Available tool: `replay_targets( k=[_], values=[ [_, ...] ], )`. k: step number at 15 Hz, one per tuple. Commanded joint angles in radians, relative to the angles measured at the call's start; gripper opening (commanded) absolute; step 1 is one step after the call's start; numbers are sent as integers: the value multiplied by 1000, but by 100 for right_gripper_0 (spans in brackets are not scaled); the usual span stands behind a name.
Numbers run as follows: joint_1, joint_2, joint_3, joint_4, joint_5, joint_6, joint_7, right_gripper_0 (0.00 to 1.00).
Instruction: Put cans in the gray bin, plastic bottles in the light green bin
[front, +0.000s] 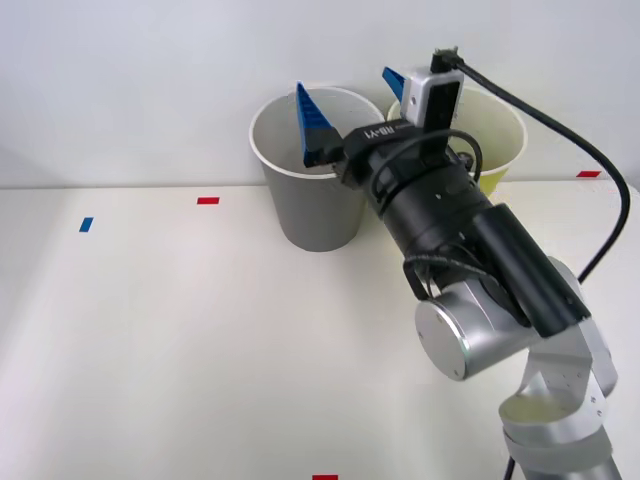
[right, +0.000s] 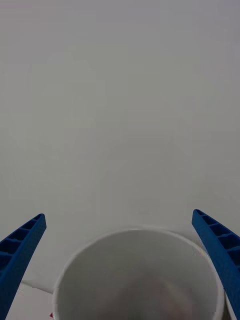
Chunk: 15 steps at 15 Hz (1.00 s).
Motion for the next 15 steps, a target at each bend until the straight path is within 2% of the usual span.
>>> replay_targets(
  k=[1, 4, 6, 11, 15],
  values=[
    [225, -64, 21, -28, 8, -254, 9, 100],
    [449, -75, 19, -28, 13, -459, 17, 100],
    [564, -75, 1, -28, 15, -531, 20, 100],
    [720, -49, -59, -25, 12, -554, 14, 100],
    [820, -60, -99, -22, 10, -547, 14, 100]
  ],
)
